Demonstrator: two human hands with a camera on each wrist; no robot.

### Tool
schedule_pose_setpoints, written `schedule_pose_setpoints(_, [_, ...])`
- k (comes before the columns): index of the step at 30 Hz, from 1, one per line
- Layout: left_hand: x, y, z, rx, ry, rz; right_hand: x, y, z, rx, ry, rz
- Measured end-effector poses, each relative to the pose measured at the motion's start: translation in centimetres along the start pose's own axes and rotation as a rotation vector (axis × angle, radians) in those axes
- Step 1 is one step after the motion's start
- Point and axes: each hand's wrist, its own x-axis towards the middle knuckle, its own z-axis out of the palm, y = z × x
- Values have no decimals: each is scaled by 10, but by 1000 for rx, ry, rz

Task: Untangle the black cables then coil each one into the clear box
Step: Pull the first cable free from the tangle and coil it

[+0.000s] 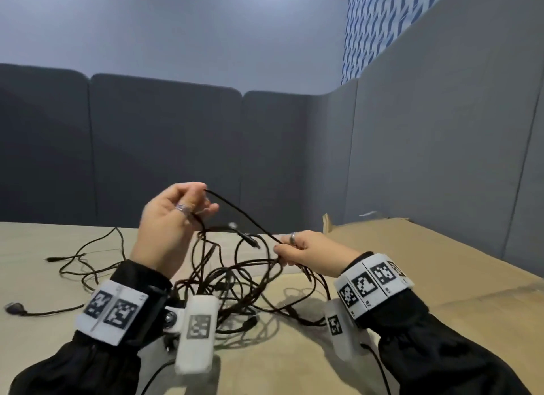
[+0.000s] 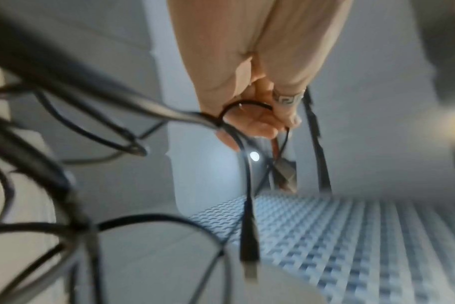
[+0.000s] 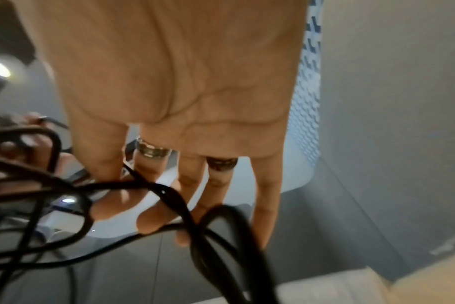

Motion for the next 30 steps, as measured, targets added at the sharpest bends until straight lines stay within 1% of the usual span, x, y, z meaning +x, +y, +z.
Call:
schedule_pose_setpoints(2, [11, 1, -12, -220, 210, -100, 1, 19, 1, 0, 15, 98])
schedule_pose_setpoints(3, [15, -1, -18, -253, 298, -148, 1, 26, 0, 9, 52, 133])
schedule_pose_setpoints(4, [18, -5, -24, -218, 360, -189, -1, 30, -2, 34, 109, 144])
schedule_pose_setpoints(5, [19, -8, -27, -115, 395, -216, -2, 30, -4, 64, 176, 133])
schedule_pose_setpoints(6, [19, -12, -30, 63, 400, -212, -4, 27, -6, 93, 244, 101])
schedule_pose_setpoints(7, [18, -15, -32, 277, 377, -169, -6, 22, -7, 108, 294, 63])
schedule_pose_setpoints(8, [15, -15, -32, 481, 330, -83, -7, 16, -7, 106, 323, 17])
schedule_pose_setpoints(9, [12, -12, -29, 631, 254, 32, -8, 11, -6, 78, 332, -20])
schedule_pose_setpoints(10, [8, -8, -23, 722, 141, 158, -8, 6, -5, 34, 334, -50])
schedule_pose_setpoints(11, [4, -4, -17, 768, -7, 265, -8, 3, -3, -6, 327, -68])
schedule_pose_setpoints(12, [-2, -1, -8, 797, -173, 319, -8, 0, -2, -38, 321, -88])
schedule_pose_setpoints(13, [-6, 0, -2, 830, -333, 320, -8, -3, -1, -64, 316, -114])
schedule_pose_setpoints(14, [-11, -2, 4, 861, -472, 299, -9, -6, 0, -81, 313, -146])
schedule_pose_setpoints(15, [-15, -5, 10, 887, -560, 277, -10, -10, 0, -94, 310, -180])
schedule_pose_setpoints(16, [-17, -8, 12, 907, -591, 269, -11, -13, 1, -108, 301, -207])
schedule_pose_setpoints(17, [-17, -10, 13, 917, -575, 272, -11, -15, 1, -129, 283, -218])
schedule_pose_setpoints(18, [-16, -9, 12, 928, -530, 274, -11, -16, 1, -157, 259, -210])
schedule_pose_setpoints(20, [-11, -6, 3, 935, -465, 250, -11, -11, -1, -207, 198, -133])
schedule_pose_setpoints(22, [-8, -5, -3, 910, -428, 244, -12, -5, -4, -215, 195, -83])
schedule_pose_setpoints(23, [-8, -4, -2, 893, -432, 240, -12, -4, -4, -212, 224, -93])
schedule_pose_setpoints(24, [-11, -4, 2, 891, -465, 236, -11, -6, -2, -210, 252, -122])
schedule_pose_setpoints(26, [-16, -9, 10, 911, -542, 185, -10, -14, 2, -212, 276, -197])
schedule_pose_setpoints(27, [-17, -10, 13, 912, -560, 155, -10, -17, 3, -205, 278, -214])
schedule_pose_setpoints(28, [-17, -10, 12, 901, -556, 156, -10, -18, 4, -192, 278, -214])
schedule_pose_setpoints(30, [-15, -8, 10, 842, -508, 185, -10, -15, 3, -162, 246, -184])
